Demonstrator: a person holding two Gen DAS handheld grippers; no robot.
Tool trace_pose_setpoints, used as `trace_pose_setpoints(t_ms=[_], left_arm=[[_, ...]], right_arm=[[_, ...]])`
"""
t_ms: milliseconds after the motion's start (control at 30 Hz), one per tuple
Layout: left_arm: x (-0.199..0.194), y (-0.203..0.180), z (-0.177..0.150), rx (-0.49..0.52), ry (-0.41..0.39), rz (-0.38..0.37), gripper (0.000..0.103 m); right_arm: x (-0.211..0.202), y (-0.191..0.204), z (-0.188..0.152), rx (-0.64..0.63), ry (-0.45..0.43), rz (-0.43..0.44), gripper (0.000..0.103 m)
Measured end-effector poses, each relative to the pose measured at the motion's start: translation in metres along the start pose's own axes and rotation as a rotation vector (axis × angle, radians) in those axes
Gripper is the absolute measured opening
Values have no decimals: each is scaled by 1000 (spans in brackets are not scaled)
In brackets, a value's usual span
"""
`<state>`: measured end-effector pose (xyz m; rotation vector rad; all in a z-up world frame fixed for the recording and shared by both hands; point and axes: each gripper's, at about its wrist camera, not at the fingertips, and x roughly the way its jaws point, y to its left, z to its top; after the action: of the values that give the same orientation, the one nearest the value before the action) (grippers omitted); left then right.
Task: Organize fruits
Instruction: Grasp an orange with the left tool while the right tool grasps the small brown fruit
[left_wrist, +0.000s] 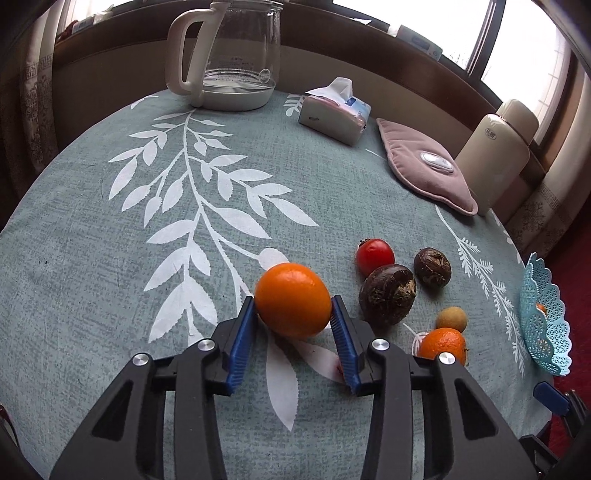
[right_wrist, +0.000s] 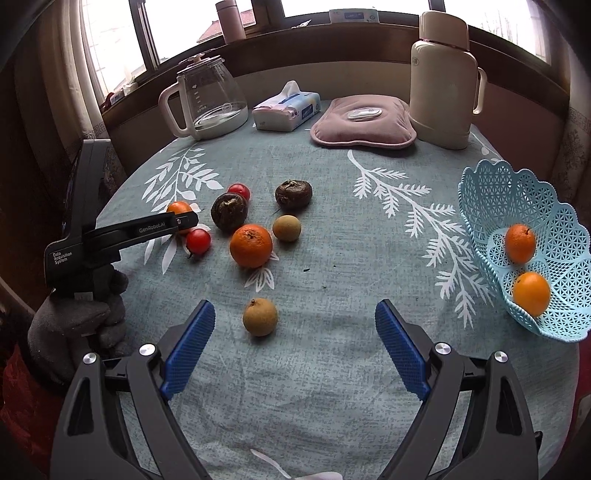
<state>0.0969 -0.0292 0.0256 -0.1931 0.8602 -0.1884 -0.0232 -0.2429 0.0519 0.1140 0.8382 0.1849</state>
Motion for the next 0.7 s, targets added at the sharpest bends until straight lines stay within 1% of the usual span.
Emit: trace_pose_setpoints(t_ms=[133,233,300,367,400,467,567,633,700], left_arm=[[-10,4,-1,-9,-29,3,41],[-19,5,-2,-7,-55,8,41],[-26,4,-2,-6,-70,12,41],[-32,4,-2,-9,-83,6,41],[-35,4,-2,-11,-87,4,41],[-41,3,-4,-9,-97,3,41],[-48,1,-5,-5,-107,-8,41],[-51,-1,-6,0,-111,-17,41],[-55,-3,-7,5,-116,-24,41]], right_arm=[[-1,-6,1,20,-4,7,90],[2,-9,0,48,0,28,90],[7,-6,-2,53,8,44,85],[11,1,-5,37,15,59,77],[14,5,-7,24,16,65,75],[18,14,-10,0,19,66,67],[26,22,-14,-33,21,45,58],[32,24,-16,-48,22,23,56],[38,24,-18,-46,35,21,52]])
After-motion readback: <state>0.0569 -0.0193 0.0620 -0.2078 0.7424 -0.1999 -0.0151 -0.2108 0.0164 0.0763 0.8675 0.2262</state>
